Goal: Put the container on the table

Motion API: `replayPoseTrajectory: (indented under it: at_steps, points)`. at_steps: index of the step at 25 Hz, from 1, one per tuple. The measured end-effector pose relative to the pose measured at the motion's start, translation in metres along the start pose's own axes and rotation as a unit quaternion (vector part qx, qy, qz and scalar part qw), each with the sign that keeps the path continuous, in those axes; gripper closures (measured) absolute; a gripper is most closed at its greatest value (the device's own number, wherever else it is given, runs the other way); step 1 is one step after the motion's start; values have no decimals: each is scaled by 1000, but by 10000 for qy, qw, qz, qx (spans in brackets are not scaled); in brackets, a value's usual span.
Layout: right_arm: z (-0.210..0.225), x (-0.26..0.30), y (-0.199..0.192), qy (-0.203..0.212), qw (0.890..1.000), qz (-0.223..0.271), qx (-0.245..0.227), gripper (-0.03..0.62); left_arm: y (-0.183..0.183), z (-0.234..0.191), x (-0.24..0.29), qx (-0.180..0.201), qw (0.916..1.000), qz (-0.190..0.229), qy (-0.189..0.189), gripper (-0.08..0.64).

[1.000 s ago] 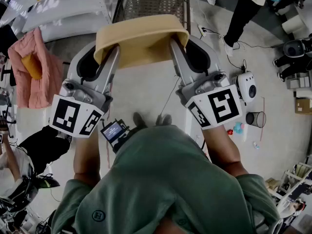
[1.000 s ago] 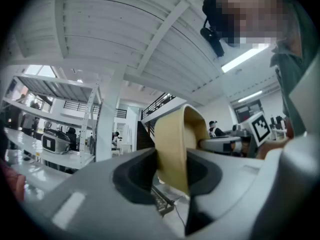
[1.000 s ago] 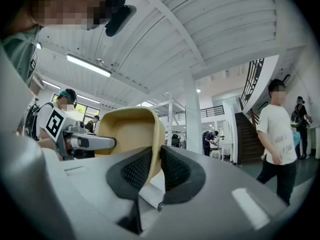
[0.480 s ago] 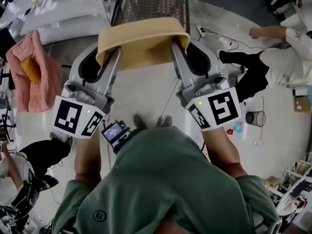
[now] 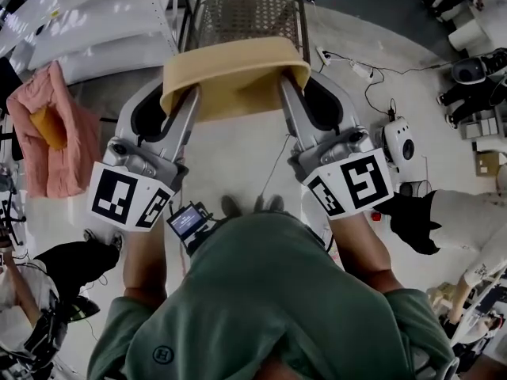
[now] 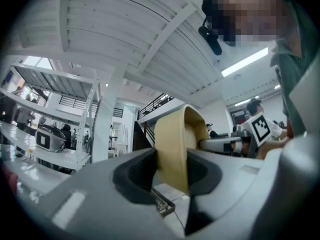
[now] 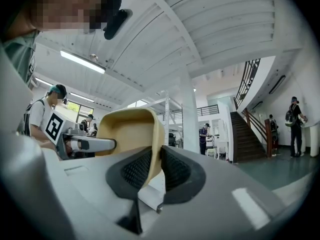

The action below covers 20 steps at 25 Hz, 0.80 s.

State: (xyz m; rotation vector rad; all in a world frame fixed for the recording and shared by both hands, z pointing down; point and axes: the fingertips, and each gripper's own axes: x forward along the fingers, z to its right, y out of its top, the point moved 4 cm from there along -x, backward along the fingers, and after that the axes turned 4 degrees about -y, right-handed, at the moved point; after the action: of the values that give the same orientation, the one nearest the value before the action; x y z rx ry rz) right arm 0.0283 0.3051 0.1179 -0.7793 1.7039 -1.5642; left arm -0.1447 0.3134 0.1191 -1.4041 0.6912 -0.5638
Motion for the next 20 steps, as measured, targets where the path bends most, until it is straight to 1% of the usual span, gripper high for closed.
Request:
replayPoseTrajectory:
  at_steps: [6,8,11,15,20]
  points:
    - [1,33,4,-27,10000,27,-46,535,3,-34,8,-16,9999,103,-38,442]
    - [-6,39,4,-43,10000,17,-34,535,2,-41,3,-66,9999,146,-18,442]
    - [-14,42,8,-18,10000,20,-56,537,5,-45,-5,-117,9997,219,-21,443]
    - [-15,40,5,0,10000,22,-43,535,5,-44,-7,-24,9998,204,-46,443]
    - [-1,53,-4,119,9999,-93,-45,535,-7,-53,7,-192,9997,138,52,443]
